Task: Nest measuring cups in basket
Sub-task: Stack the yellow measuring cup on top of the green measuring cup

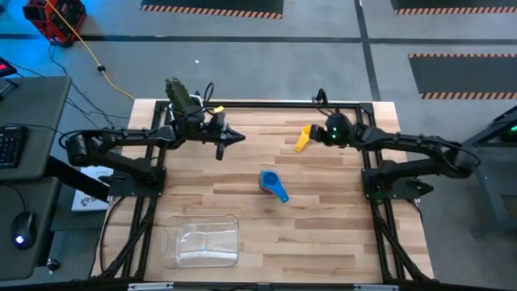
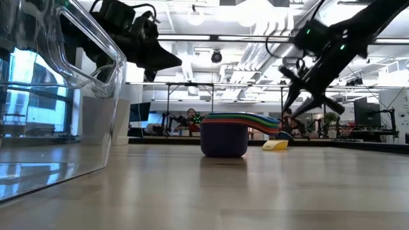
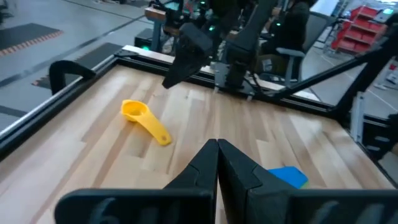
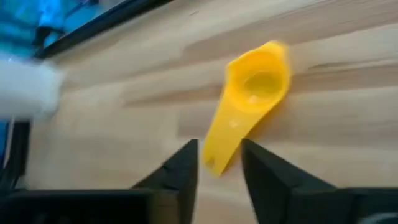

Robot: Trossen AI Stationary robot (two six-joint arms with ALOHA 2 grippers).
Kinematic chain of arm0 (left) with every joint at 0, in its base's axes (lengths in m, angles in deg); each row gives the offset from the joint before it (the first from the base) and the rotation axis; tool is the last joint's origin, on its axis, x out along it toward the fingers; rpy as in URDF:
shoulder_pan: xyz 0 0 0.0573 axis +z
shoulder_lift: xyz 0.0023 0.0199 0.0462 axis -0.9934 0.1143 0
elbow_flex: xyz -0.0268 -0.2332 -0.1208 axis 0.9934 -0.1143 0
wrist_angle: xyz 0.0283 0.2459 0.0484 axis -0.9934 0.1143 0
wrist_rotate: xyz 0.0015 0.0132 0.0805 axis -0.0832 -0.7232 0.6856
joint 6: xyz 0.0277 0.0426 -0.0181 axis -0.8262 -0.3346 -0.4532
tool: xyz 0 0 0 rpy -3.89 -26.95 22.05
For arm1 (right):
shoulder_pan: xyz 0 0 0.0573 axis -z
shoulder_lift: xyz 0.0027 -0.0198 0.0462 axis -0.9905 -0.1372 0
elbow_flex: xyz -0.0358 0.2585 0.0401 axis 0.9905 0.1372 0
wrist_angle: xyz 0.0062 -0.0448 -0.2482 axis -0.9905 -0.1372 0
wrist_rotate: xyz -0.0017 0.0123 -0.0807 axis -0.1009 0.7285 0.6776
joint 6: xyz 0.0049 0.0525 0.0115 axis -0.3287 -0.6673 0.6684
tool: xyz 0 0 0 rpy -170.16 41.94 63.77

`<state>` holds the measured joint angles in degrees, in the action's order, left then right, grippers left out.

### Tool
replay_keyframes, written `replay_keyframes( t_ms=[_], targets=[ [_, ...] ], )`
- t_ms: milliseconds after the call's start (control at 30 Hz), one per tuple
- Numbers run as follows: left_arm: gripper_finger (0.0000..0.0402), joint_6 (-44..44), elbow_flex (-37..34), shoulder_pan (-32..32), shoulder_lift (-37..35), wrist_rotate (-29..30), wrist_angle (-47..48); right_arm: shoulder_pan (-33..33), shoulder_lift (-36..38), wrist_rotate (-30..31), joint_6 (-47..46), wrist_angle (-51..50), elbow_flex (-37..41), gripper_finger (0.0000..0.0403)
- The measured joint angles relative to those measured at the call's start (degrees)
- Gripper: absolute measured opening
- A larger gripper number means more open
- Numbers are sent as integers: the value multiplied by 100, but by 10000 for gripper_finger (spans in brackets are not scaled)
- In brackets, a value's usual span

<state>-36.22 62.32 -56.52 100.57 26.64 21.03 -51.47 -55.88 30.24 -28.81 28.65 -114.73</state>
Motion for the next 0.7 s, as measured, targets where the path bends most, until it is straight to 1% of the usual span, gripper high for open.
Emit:
replay_keyframes(
  t_ms=[100, 200, 267, 500, 533, 633, 700],
  targets=[
    [0, 0, 0, 22, 0, 45, -26, 282, -441, -117, -23, 367, 1, 164],
    [0, 0, 1, 46, 0, 43, -16, 353, -891, -271, 158, 546, -112, 189],
    [0, 0, 1, 46, 0, 43, 23, 356, -1189, -182, 318, 355, -316, 193],
    [0, -2, 1, 46, 0, 61, 64, 406, -2092, 772, -2, -713, -1205, 195],
    [0, -2, 1, 46, 0, 59, 68, 432, -2216, 756, -9, -773, -1286, 195],
    [0, 6, 1, 46, 0, 59, 71, 512, -2537, 346, -16, -809, -1483, 195],
    [0, 38, 1, 45, 0, 59, 74, 532, -2699, 227, -13, -802, -1580, 195]
  ],
)
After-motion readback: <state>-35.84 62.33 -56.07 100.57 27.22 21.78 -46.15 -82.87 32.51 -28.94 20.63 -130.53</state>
